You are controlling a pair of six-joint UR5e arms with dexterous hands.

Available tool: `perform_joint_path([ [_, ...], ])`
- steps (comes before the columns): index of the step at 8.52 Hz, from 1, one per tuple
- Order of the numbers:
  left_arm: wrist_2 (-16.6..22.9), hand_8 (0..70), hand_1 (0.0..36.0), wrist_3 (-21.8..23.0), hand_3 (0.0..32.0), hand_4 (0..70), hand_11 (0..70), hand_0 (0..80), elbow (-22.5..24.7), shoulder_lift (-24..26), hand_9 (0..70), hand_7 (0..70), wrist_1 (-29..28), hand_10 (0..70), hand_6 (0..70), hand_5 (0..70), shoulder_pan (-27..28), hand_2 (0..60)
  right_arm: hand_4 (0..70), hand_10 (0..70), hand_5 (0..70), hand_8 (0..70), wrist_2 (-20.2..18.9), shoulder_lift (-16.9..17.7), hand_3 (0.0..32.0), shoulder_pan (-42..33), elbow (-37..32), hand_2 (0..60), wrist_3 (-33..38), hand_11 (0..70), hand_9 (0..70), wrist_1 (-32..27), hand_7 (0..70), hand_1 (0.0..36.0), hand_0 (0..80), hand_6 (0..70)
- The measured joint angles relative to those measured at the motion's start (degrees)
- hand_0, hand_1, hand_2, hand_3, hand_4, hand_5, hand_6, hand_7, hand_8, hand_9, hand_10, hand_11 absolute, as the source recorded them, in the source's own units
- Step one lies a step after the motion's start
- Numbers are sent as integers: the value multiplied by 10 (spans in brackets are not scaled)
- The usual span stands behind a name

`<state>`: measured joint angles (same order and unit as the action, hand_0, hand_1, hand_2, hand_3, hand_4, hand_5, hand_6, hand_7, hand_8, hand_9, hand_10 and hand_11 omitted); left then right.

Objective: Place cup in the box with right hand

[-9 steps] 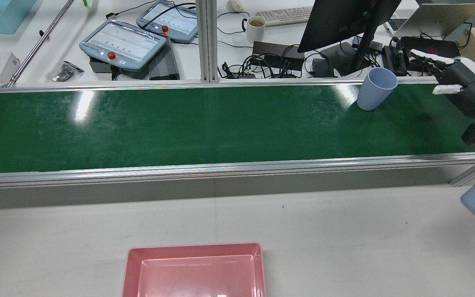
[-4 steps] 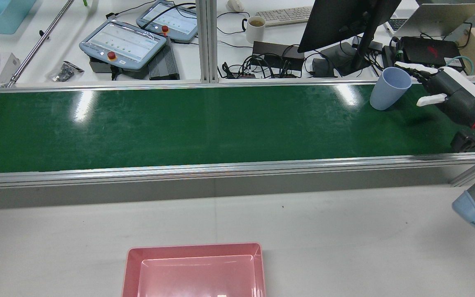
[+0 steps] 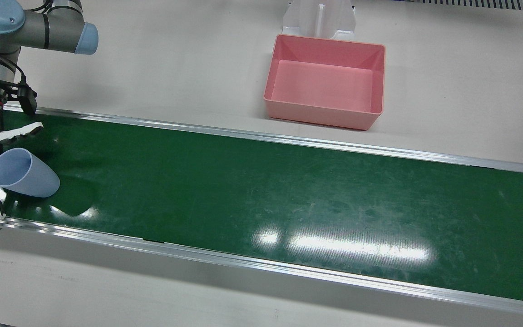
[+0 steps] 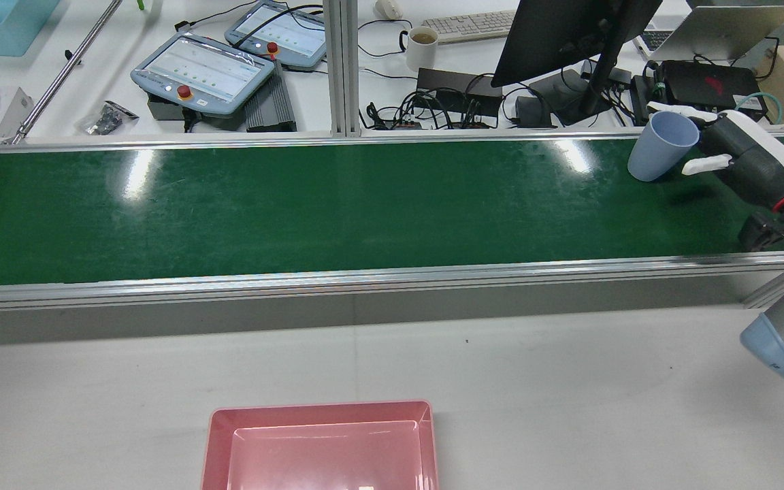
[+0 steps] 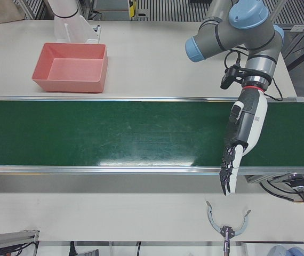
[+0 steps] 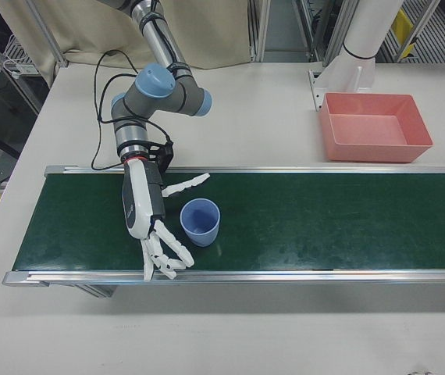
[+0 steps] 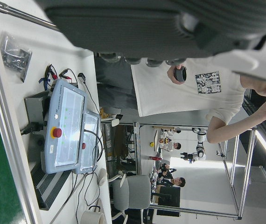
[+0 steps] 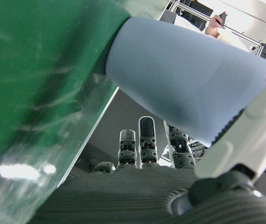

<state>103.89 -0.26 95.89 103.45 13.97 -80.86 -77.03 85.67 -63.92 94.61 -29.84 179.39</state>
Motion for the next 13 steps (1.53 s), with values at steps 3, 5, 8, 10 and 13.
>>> perform_joint_path([
  [3, 0, 0, 0, 0, 0, 0, 0, 0, 0, 0, 0, 0, 0, 0, 0, 0, 0, 0, 84, 13, 33, 184, 0, -3, 0, -3, -2, 0, 2, 25, 375, 1, 700, 0, 412, 155],
  [5, 0, 0, 0, 0, 0, 0, 0, 0, 0, 0, 0, 0, 0, 0, 0, 0, 0, 0, 0, 151, 74, 358, 1, -3, 0, -6, -2, 318, 2, 228, 608, 1, 700, 142, 396, 286],
  [8, 0, 0, 0, 0, 0, 0, 0, 0, 0, 0, 0, 0, 0, 0, 0, 0, 0, 0, 24, 226, 86, 430, 1, -3, 0, -8, -2, 392, -2, 335, 693, 2, 700, 146, 387, 314],
  [10, 0, 0, 0, 0, 0, 0, 0, 0, 0, 0, 0, 0, 0, 0, 0, 0, 0, 0, 2, 220, 87, 415, 1, -1, 0, -13, -2, 467, -7, 327, 677, 3, 700, 163, 377, 294],
  [13, 0, 0, 0, 0, 0, 0, 0, 0, 0, 0, 0, 0, 0, 0, 0, 0, 0, 0, 74, 189, 82, 403, -10, -1, 0, -42, 16, 557, -7, 283, 658, 2, 700, 186, 386, 299],
])
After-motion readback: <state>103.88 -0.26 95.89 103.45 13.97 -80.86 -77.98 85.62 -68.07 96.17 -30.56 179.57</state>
